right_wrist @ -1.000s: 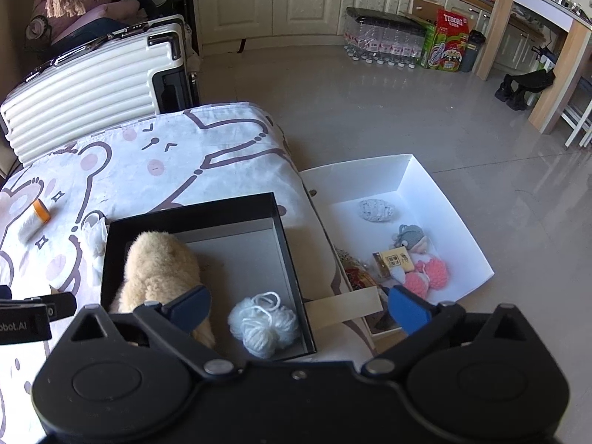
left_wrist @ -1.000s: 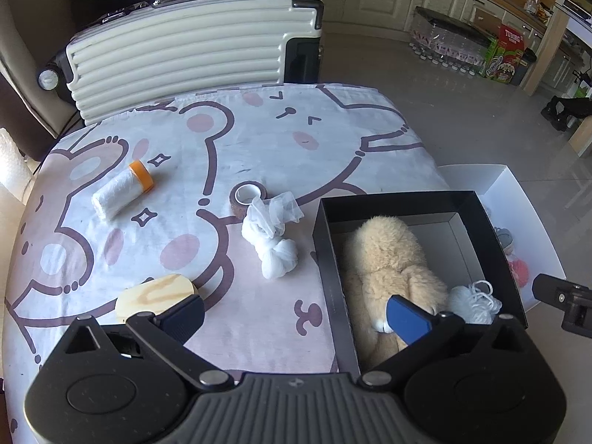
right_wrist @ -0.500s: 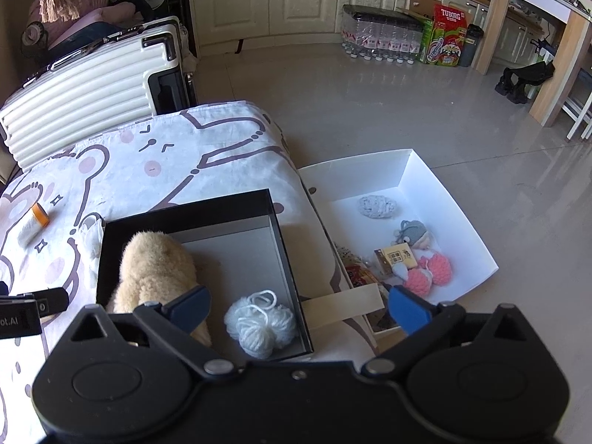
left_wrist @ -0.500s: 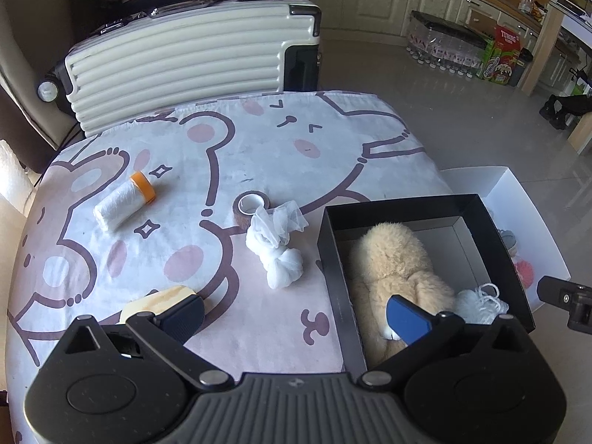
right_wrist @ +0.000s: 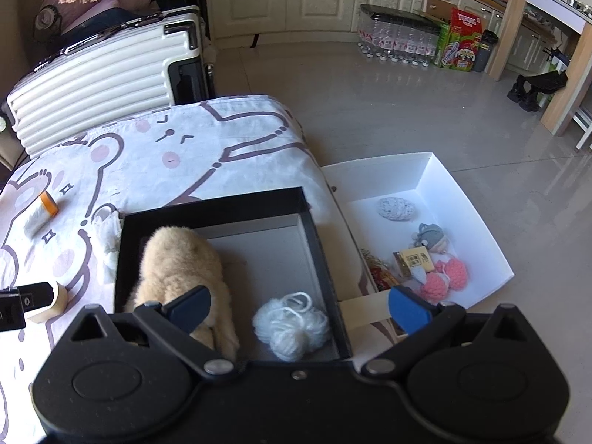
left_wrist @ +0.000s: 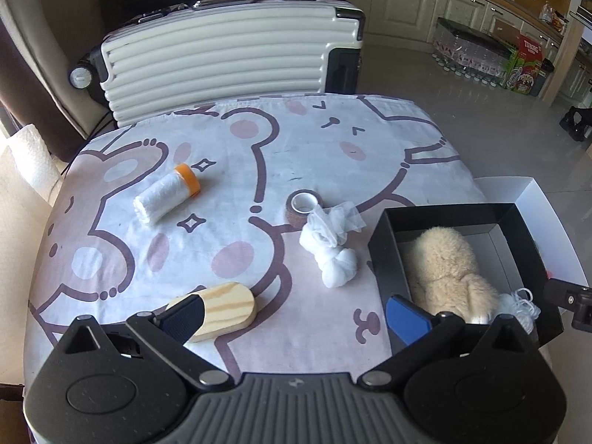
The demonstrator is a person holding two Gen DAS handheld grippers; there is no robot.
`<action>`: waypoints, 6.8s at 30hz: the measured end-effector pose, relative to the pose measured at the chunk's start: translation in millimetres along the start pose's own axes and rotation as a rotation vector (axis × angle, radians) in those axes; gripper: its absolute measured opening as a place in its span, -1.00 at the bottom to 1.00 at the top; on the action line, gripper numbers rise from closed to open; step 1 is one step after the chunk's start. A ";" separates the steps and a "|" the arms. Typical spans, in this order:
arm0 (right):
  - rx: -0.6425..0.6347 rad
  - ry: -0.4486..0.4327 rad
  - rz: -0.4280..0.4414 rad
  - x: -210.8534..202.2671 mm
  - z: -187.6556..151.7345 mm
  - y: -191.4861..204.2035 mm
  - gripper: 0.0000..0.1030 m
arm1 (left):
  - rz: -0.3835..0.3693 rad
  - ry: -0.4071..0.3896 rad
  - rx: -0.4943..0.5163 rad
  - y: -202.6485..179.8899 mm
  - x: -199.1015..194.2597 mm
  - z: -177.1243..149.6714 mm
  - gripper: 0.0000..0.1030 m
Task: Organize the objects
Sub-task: 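Withdraw both tools from the black box back over the bed, then lower the left tool onto the oval wooden block while the right tool reaches the white tissue bundle, then close the left tool on the wooden block while the right tool grasps the tissue bundle, then lift the wooden block and tissue with both tools and carry them over the black box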
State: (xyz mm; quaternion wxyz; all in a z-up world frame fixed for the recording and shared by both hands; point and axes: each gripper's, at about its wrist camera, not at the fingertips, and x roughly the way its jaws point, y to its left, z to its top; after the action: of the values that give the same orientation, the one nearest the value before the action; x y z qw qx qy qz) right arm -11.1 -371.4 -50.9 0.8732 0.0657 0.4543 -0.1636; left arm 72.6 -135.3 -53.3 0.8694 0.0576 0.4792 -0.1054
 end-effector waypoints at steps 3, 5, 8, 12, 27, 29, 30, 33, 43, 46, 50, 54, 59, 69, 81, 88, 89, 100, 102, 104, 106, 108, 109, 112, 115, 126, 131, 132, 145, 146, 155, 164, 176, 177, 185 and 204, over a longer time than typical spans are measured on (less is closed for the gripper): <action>-0.017 -0.001 0.022 0.9 1.1 16.1 1.00 | 0.018 -0.003 -0.017 16.9 -2.5 -1.5 1.00; -0.034 0.001 0.036 2.0 1.9 27.4 1.00 | 0.033 -0.005 -0.028 29.4 -4.7 -2.8 1.00; -0.053 -0.005 0.057 1.0 3.3 44.5 1.00 | 0.055 -0.009 -0.052 48.4 -7.6 -5.4 1.00; -0.088 -0.012 0.090 -0.8 5.0 70.1 1.00 | 0.081 -0.011 -0.089 73.8 -12.3 -9.3 1.00; -0.158 -0.028 0.181 -7.5 5.2 139.1 1.00 | 0.149 -0.022 -0.167 135.8 -30.0 -24.8 1.00; -0.165 -0.030 0.188 -9.1 4.7 144.2 1.00 | 0.155 -0.024 -0.173 140.3 -32.2 -26.8 1.00; -0.169 -0.031 0.191 -10.0 4.5 146.7 1.00 | 0.157 -0.025 -0.176 141.9 -33.3 -27.3 1.00; -0.177 -0.034 0.199 -12.8 4.0 151.8 1.00 | 0.157 -0.031 -0.181 145.2 -37.2 -28.5 1.00; -0.174 -0.078 0.222 -27.9 6.1 159.0 1.00 | 0.158 -0.060 -0.175 143.6 -49.2 -28.5 1.00; -0.160 -0.091 0.221 -31.5 9.3 159.5 1.00 | 0.149 -0.070 -0.192 143.2 -52.5 -26.6 1.00; -0.117 -0.113 0.249 -36.7 14.5 157.7 1.00 | 0.150 -0.091 -0.209 140.4 -55.4 -23.7 1.00; -0.088 -0.134 0.251 -37.8 18.4 157.3 1.00 | 0.158 -0.093 -0.204 137.7 -50.6 -23.1 1.00; -0.042 -0.132 0.253 -32.0 25.9 156.6 1.00 | 0.172 -0.079 -0.190 136.2 -37.7 -19.6 1.00; -0.118 -0.207 0.193 -19.3 30.8 170.3 1.00 | 0.246 -0.032 -0.028 117.8 -6.2 -15.9 1.00; -0.074 -0.126 0.265 13.9 36.5 167.7 1.00 | 0.079 0.030 -0.160 94.6 34.9 -7.3 0.98; -0.044 -0.077 0.300 40.5 41.7 169.0 0.85 | 0.025 0.065 -0.220 88.3 65.9 -1.2 1.00; -0.048 -0.072 0.301 43.4 42.4 170.8 0.83 | 0.027 0.072 -0.224 88.4 70.7 -0.8 1.00; -0.110 0.028 0.294 78.9 47.5 191.1 0.52 | 0.035 0.183 -0.315 99.8 110.5 -1.5 1.00; -0.124 0.047 0.296 84.3 47.0 195.1 0.42 | 0.026 0.195 -0.345 103.4 114.0 -2.2 1.00; -0.144 0.060 0.292 88.4 45.9 199.6 0.34 | 0.013 0.206 -0.376 106.3 116.7 -3.0 1.00; -0.187 0.070 0.276 92.7 43.6 205.5 0.24 | 0.004 0.213 -0.391 108.2 117.5 -2.8 0.99; -0.232 0.078 0.259 96.7 41.0 210.0 0.17 | -0.006 0.215 -0.397 109.9 118.1 -2.1 0.97; -0.250 0.083 0.254 98.7 39.9 211.5 0.12 | -0.011 0.220 -0.393 110.0 118.6 -2.2 0.95; -0.276 0.090 0.244 103.2 37.9 214.1 0.02 | -0.023 0.217 -0.369 108.3 118.4 -1.0 0.88; -0.289 0.089 0.232 106.9 37.2 215.1 0.00 | -0.042 0.218 -0.350 108.5 117.2 0.9 0.80; -0.338 0.137 0.203 122.5 29.6 226.1 -0.16 | -0.055 0.234 -0.237 109.7 113.1 0.2 0.79; -0.380 0.135 0.143 124.4 26.6 231.1 -0.36 | -0.043 0.226 -0.173 106.2 108.6 -0.4 0.80; -0.366 0.136 0.144 124.3 27.9 228.5 -0.43 | -0.040 0.225 -0.175 106.1 108.3 -0.2 0.80; -0.256 0.126 0.228 105.9 36.5 209.0 -0.47 | 0.056 0.235 -0.214 96.4 116.1 -8.9 0.99; -0.256 0.125 0.228 105.2 36.6 208.2 -0.47 | 0.056 0.241 -0.219 95.6 117.4 -11.0 0.99; -0.255 0.138 0.230 103.3 34.7 202.8 -0.47 | 0.024 0.270 -0.212 94.2 122.3 -15.4 0.81; -0.252 0.132 0.235 96.2 33.5 199.5 -0.47 | 0.020 0.271 -0.195 97.6 116.7 -11.3 0.80; -0.252 0.085 0.251 62.9 34.5 193.4 -0.47 | 0.038 0.148 -0.232 104.6 65.9 4.9 0.80; -0.251 0.080 0.252 59.3 34.5 192.2 -0.47 | 0.039 0.139 -0.234 104.8 61.2 5.5 0.80; -0.225 0.036 0.259 22.4 32.9 177.3 -0.47 | 0.048 0.060 -0.247 105.7 15.8 6.5 0.80; -0.209 -0.057 0.282 -39.2 27.3 154.1 -0.47 | 0.066 -0.059 -0.285 105.9 -53.6 -0.5 0.80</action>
State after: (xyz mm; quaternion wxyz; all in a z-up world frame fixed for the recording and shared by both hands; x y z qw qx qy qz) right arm 42.3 -225.3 -8.3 0.9021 0.0327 0.4302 0.0068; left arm 69.6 -25.5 -8.3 0.8855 -0.0539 0.4615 -0.0093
